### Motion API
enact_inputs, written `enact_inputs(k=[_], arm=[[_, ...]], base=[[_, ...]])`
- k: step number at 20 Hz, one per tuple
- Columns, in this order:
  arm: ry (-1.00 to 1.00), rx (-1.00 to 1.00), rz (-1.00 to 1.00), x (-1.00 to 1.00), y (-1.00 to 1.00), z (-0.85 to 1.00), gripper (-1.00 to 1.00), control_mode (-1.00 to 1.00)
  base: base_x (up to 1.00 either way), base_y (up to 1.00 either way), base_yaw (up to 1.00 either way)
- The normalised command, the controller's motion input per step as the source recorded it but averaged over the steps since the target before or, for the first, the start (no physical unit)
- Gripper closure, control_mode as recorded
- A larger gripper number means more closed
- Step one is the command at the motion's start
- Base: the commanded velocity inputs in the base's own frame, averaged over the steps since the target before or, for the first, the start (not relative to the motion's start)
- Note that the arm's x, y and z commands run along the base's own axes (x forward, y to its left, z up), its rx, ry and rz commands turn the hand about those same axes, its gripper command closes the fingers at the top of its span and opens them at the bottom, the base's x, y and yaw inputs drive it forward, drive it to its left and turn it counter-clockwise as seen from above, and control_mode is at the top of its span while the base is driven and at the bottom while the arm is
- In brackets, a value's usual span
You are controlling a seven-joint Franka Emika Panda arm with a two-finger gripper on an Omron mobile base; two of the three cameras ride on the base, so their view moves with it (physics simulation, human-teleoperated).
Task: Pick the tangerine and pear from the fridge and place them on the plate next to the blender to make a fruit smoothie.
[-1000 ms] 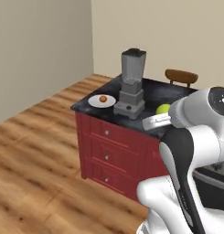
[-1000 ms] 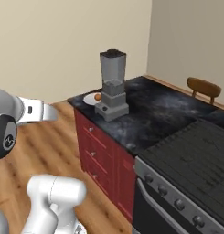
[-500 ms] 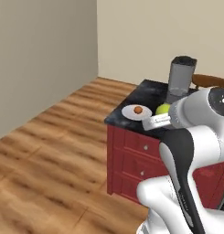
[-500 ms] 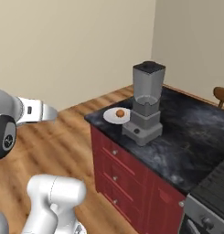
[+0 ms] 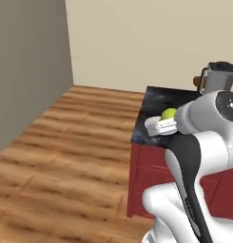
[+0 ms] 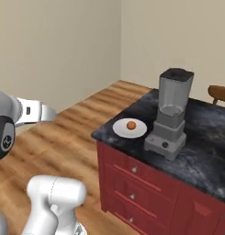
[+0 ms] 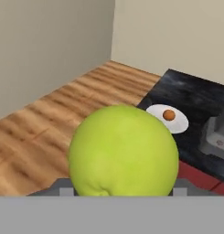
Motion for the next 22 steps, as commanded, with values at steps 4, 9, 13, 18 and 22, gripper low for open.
enact_inputs(k=[4, 9, 13, 18, 22], arm=[[0.00, 0.00, 0.00, 0.00, 0.00, 0.00, 1.00, 1.00], [0.00, 0.00, 0.00, 0.00, 0.00, 0.00, 1.00, 1.00], [0.00, 0.00, 0.00, 0.00, 0.00, 0.00, 1.00, 1.00], [0.00, 0.00, 0.00, 0.00, 0.00, 0.00, 1.00, 1.00], [0.00, 0.00, 0.00, 0.00, 0.00, 0.00, 1.00, 1.00]], base=[[0.01, 0.09, -0.66], [0.08, 0.08, -0.63], [0.38, 0.62, -0.27], [0.42, 0.56, -0.07], [0.65, 0.36, -0.02]])
